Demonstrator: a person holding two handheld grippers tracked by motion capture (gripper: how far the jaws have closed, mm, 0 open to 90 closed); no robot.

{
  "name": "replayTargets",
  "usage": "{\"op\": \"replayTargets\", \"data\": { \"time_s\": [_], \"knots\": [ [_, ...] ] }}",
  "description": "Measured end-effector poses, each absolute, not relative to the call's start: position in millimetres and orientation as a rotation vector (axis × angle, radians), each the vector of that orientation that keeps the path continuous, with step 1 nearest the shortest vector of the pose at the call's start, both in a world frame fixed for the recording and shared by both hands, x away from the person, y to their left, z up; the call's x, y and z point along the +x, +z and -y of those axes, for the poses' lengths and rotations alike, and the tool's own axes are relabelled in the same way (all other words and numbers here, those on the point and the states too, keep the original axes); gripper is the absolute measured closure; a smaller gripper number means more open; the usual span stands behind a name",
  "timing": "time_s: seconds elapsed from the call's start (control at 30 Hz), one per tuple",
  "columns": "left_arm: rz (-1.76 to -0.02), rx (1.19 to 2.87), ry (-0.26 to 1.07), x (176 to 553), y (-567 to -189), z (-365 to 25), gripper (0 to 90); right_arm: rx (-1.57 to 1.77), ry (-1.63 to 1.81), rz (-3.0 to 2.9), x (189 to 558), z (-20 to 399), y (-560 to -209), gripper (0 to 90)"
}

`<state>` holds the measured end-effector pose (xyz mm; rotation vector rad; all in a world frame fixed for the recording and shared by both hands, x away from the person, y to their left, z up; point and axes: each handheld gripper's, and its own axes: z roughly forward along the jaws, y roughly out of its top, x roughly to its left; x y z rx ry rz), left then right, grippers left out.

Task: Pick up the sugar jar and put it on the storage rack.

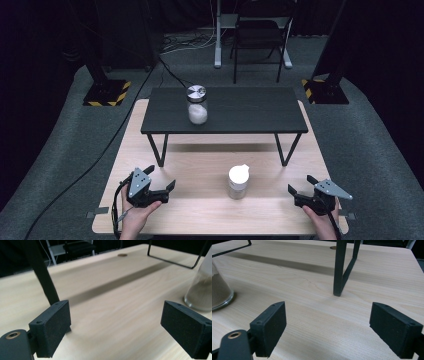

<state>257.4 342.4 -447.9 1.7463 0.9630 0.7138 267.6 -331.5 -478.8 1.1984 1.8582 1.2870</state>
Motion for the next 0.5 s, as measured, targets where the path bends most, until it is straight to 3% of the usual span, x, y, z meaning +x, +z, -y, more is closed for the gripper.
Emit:
{"op": "replayTargets", "data": {
  "time_s": [0.5],
  "knots": [
    [-1.036,1.763,0.663,260.7,-470.2,-349.4,9.3,1.187,1.274,-1.86,267.0,330.7,-478.3,13.0]
  ]
}}
